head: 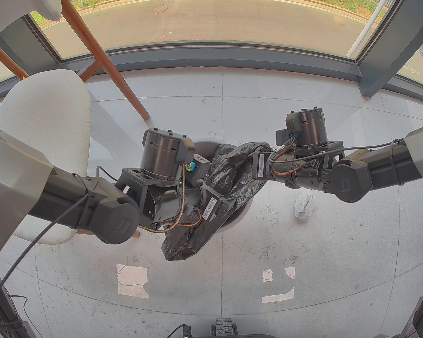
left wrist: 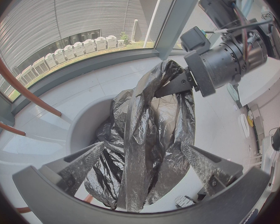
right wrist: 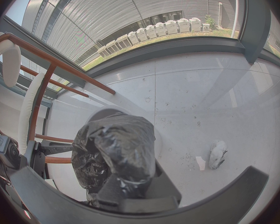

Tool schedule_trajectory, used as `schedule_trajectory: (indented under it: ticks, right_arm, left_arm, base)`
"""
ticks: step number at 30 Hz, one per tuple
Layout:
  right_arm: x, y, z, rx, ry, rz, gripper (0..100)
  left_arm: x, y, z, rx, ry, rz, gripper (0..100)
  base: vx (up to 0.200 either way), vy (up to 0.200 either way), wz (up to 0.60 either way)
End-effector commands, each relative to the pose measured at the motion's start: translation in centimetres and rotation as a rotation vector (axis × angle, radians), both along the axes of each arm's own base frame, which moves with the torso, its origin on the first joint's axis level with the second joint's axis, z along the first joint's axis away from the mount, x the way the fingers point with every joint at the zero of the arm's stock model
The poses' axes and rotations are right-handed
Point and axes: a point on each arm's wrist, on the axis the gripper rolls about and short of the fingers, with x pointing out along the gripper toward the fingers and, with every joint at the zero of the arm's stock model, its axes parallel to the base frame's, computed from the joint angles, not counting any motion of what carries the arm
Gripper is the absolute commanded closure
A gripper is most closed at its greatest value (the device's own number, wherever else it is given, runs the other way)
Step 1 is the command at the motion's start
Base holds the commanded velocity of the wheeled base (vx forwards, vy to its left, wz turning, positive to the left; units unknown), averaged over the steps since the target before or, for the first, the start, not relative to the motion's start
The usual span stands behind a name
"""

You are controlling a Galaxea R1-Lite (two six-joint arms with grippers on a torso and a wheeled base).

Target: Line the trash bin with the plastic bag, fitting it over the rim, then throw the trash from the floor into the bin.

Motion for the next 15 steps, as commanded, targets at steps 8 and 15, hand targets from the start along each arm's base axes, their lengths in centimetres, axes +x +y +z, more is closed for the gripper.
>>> schedule_trajectory:
  ticks: [8,15]
  right_arm:
    - [0.0,-0.1,0.1,0.001,-0.001,-0.001,100]
    - [0.4,-0.3,0.2,0.022,-0.033,-0.011,100]
  left_arm:
    - [0.7,1.1,-0.6,0.006,0.018,0.037,0]
    - [1.2,1.3,-1.8,0.024,0.044,0.046,0]
  base:
    - [0.000,0.000,0.00]
    - [0.000,0.000,0.00]
